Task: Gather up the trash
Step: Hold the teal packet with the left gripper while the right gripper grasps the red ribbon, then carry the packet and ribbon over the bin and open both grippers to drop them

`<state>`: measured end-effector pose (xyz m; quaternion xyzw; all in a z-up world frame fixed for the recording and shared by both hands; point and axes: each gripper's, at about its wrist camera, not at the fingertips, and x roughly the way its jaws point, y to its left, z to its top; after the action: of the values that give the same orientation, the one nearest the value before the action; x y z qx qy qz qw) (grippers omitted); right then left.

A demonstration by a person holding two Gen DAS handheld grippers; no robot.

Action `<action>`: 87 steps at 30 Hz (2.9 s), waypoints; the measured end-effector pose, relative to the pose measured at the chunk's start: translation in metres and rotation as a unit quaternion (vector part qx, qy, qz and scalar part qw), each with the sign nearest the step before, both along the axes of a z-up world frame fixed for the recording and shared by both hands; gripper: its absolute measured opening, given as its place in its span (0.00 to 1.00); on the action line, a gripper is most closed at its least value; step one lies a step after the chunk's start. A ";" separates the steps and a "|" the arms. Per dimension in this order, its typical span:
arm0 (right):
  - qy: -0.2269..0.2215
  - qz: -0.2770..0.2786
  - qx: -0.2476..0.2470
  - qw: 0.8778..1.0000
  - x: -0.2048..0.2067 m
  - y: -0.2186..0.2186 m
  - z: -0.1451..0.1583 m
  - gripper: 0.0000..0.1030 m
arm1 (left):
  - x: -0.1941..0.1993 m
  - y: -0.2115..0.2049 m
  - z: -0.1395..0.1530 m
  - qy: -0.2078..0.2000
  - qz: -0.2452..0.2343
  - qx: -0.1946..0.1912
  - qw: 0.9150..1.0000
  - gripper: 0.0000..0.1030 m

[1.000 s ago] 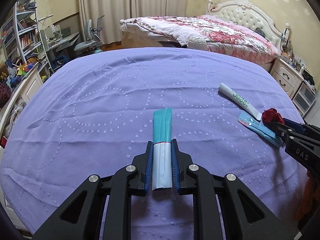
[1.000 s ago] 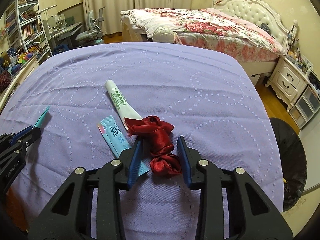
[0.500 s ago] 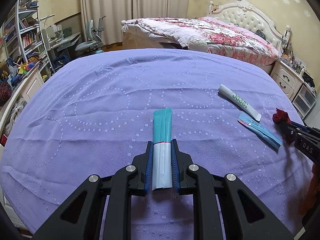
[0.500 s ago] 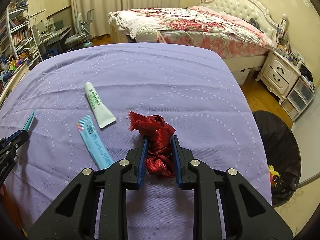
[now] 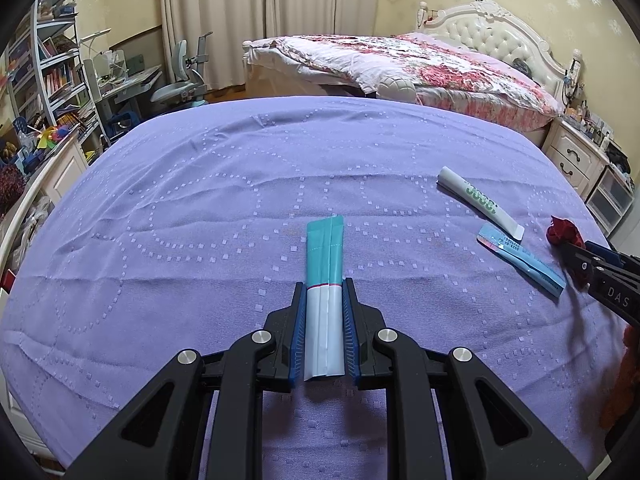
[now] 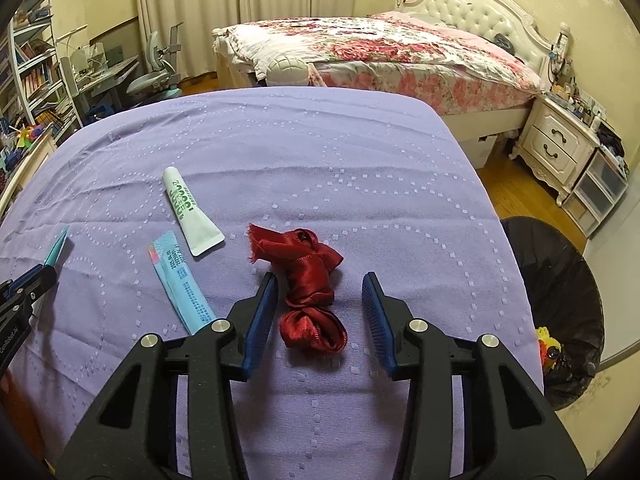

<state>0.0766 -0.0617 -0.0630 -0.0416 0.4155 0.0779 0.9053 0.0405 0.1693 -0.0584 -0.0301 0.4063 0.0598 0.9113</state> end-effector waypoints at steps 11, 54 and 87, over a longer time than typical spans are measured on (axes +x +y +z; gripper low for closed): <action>-0.005 -0.007 0.013 1.000 -0.003 -0.013 0.004 0.21 | 0.002 -0.005 0.005 -0.009 0.001 0.000 1.000 0.18; -0.085 -0.256 0.003 0.963 -0.030 -0.241 0.037 0.21 | 0.050 -0.291 0.050 -0.071 -0.241 -0.003 0.968 0.18; -0.055 -0.319 0.013 0.946 0.000 -0.283 0.002 0.31 | 0.086 -0.372 0.010 -0.038 -0.268 0.050 0.961 0.52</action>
<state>0.0765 -0.3447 -0.0614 0.1011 0.3554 -0.2119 0.9047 0.1264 -0.2027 -0.0486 0.1230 0.3615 -0.1677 0.9089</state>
